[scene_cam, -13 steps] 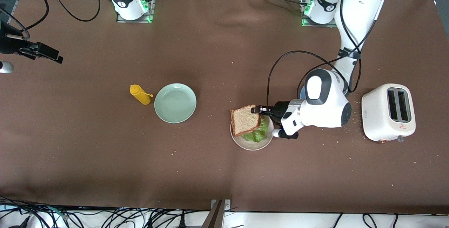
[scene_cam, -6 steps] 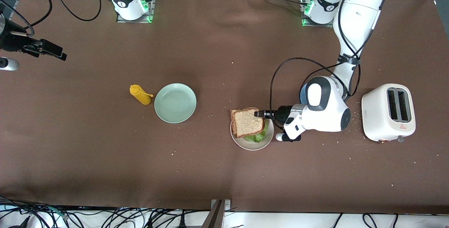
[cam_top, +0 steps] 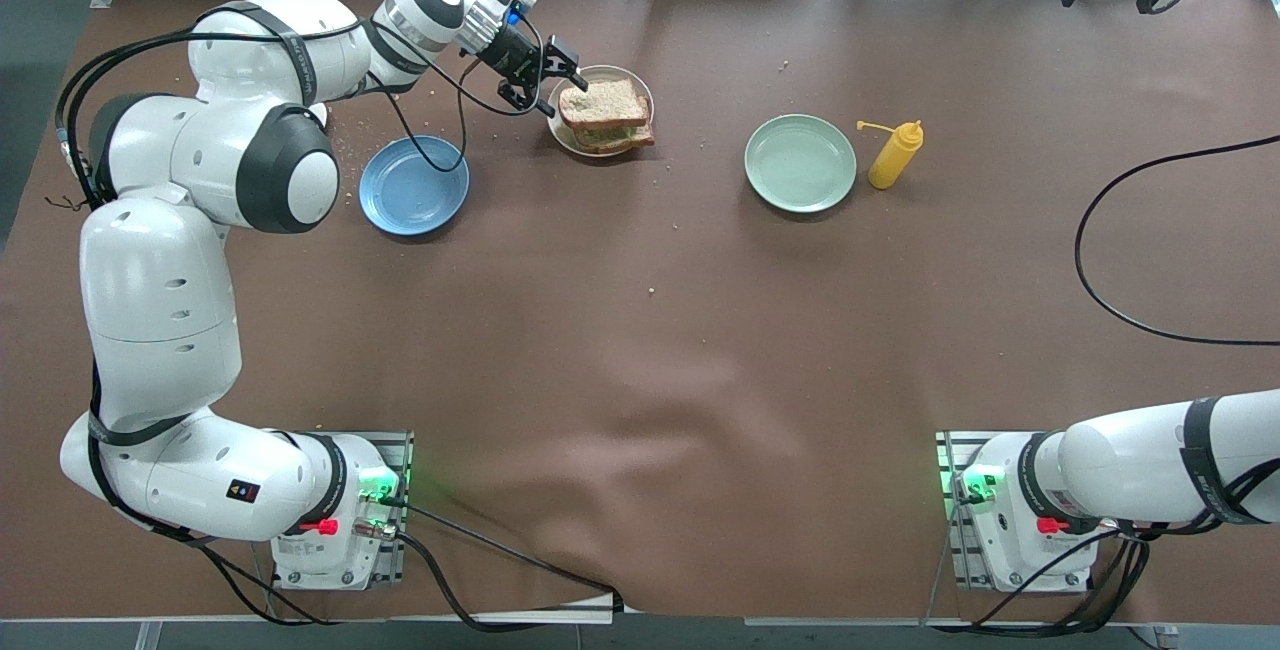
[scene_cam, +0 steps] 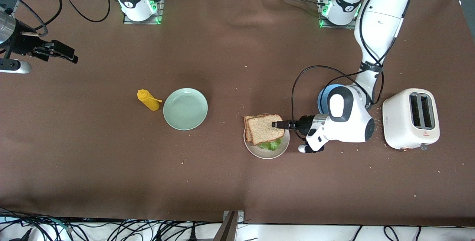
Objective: Make sandwich in beige plate with both arms
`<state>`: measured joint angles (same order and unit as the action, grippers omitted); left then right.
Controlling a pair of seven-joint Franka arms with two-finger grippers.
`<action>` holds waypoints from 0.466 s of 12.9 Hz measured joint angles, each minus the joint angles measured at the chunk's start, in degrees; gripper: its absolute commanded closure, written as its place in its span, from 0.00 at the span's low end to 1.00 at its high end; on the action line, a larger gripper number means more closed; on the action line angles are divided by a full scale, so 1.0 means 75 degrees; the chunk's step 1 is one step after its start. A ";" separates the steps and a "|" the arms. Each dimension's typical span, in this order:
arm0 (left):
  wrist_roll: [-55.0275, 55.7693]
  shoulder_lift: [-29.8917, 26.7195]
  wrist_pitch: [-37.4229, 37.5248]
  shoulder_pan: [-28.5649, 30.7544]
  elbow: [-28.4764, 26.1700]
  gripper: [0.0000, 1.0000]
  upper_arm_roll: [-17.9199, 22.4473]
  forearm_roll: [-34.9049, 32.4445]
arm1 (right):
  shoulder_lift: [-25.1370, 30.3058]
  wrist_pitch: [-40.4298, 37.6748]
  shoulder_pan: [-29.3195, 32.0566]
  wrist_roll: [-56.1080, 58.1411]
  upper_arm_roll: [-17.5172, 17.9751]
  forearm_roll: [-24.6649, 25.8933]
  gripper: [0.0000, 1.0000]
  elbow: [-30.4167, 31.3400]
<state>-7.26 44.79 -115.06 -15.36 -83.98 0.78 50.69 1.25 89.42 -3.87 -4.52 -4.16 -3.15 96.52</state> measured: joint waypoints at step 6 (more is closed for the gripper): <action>0.0014 -0.0025 -0.0038 0.0016 0.0193 0.00 0.1050 -0.0028 | 0.0003 0.0004 -0.0010 0.0012 0.0121 0.0126 0.00 -0.0035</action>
<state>-7.15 44.61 -115.35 -15.24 -82.54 8.65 50.48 1.27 89.45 -3.95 -4.43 -3.25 -2.20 96.26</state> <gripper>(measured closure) 0.000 0.000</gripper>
